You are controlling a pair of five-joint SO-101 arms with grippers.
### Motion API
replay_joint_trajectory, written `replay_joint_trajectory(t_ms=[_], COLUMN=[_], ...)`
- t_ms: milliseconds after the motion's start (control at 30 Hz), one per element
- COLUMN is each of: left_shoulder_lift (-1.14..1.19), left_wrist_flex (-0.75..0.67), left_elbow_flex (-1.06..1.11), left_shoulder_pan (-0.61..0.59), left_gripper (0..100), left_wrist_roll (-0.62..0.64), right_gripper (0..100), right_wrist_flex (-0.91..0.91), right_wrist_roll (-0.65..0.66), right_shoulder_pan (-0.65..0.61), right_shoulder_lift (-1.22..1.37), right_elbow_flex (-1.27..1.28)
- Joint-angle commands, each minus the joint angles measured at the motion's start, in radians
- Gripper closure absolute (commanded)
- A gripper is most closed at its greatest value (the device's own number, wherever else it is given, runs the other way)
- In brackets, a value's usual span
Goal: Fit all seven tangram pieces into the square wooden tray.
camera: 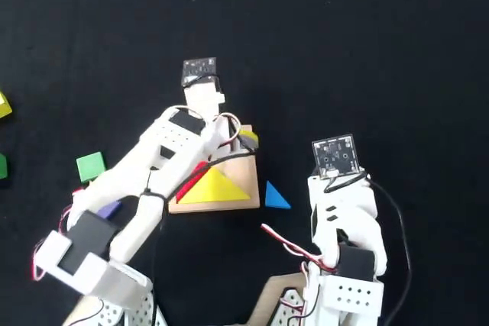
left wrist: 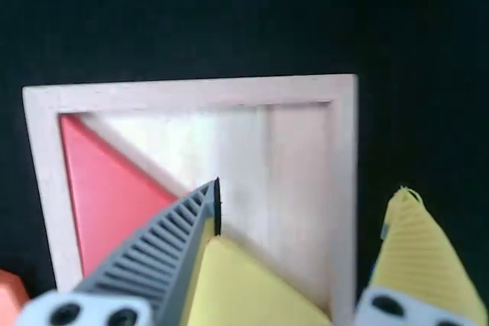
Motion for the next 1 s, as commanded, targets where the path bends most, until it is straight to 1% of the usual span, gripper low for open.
replay_joint_trajectory(t_ms=[0, 133, 267, 367, 433, 533, 600, 700, 967], left_shoulder_lift=[0.046, 0.075, 0.069, 0.068, 0.068, 0.028, -0.012, -0.077, -0.259], left_wrist_flex=[-0.011, 0.075, 0.132, 0.198, 0.285, 0.486, 0.595, 0.689, 0.773], left_elbow_flex=[-0.071, -0.120, -0.163, -0.245, -0.317, -0.460, -0.542, -0.619, -0.622], left_shoulder_pan=[-0.008, -0.025, -0.061, -0.084, -0.097, -0.137, -0.180, -0.263, -0.473], left_gripper=[65, 65, 65, 65, 65, 65, 65, 65, 65], left_wrist_roll=[-0.017, -0.018, -0.015, -0.015, -0.018, -0.023, -0.063, -0.132, -0.299], right_gripper=[98.6, 98.6, 98.6, 98.6, 98.6, 98.6, 98.6, 98.6, 98.6], right_wrist_flex=[-0.015, -0.015, -0.015, -0.015, -0.015, -0.015, -0.015, -0.015, -0.015], right_wrist_roll=[-0.008, -0.008, -0.008, -0.008, -0.008, -0.008, -0.009, -0.012, -0.015], right_shoulder_pan=[0.011, 0.011, 0.011, 0.011, 0.011, 0.011, 0.011, 0.011, 0.009], right_shoulder_lift=[-0.076, -0.076, -0.076, -0.076, -0.076, -0.076, -0.076, -0.076, -0.074], right_elbow_flex=[-0.004, -0.004, -0.004, -0.004, -0.004, -0.004, -0.004, -0.004, -0.004])
